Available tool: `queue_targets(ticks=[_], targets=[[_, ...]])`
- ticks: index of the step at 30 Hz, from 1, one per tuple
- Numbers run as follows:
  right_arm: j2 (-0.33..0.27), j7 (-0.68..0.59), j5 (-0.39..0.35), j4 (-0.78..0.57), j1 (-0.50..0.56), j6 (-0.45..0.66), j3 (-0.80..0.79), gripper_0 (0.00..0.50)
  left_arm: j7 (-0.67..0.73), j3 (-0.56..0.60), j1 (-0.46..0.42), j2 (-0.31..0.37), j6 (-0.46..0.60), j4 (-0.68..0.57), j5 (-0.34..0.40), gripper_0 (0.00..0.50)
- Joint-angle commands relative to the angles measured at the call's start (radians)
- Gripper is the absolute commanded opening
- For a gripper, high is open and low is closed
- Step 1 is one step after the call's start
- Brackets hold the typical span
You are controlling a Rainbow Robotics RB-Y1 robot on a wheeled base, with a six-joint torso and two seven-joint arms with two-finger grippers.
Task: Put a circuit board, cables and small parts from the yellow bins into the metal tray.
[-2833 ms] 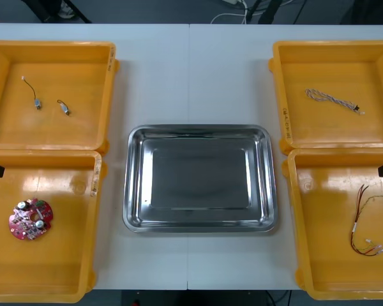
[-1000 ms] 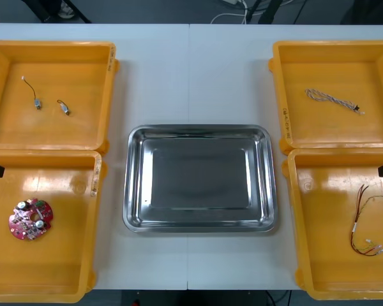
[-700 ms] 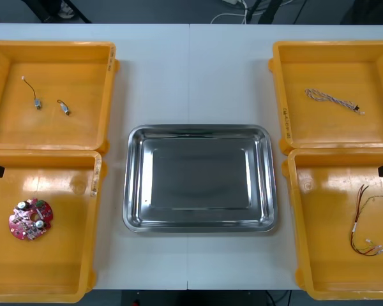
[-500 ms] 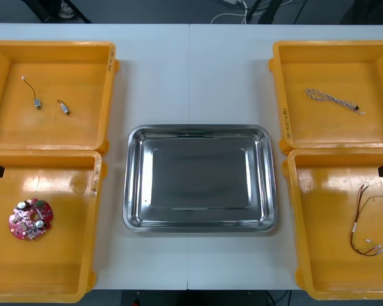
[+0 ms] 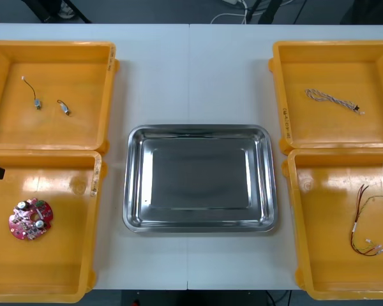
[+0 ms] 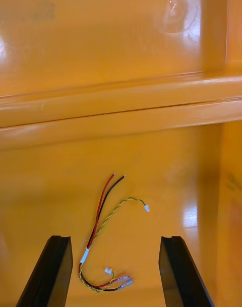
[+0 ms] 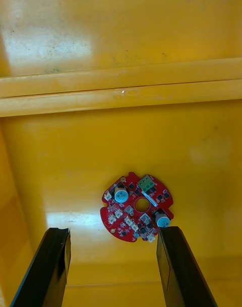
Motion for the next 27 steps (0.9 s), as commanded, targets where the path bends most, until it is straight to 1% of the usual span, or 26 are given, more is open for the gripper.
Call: queue_targets(ticks=[1, 6, 14, 18, 23, 27], targets=[[-0.044, 0.007, 0.018, -0.03, -0.007, 0.005, -0.037, 0.5, -0.07, -0.013, 0.016, 0.05, 0.005, -0.015, 0.009, 0.5], [-0.013, -0.007, 0.028, -0.03, -0.003, 0.005, -0.037, 0.5, -0.102, -0.05, 0.016, 0.085, 0.005, -0.015, 0.012, 0.5], [-0.005, -0.028, 0.018, -0.03, 0.013, 0.005, -0.038, 0.5, -0.208, -0.056, 0.017, 0.115, 0.005, -0.014, 0.028, 0.5], [0.018, -0.045, 0.018, -0.03, 0.022, 0.005, -0.038, 0.5, -0.26, -0.072, 0.017, 0.131, 0.001, -0.014, 0.038, 0.5], [0.048, -0.059, 0.022, -0.044, 0.053, -0.002, -0.037, 0.5, -0.278, -0.102, 0.019, 0.15, -0.032, -0.012, 0.054, 0.5], [0.055, -0.068, 0.041, -0.093, 0.122, -0.051, -0.038, 0.5, -0.294, -0.13, 0.042, 0.167, -0.103, -0.012, 0.069, 0.5]])
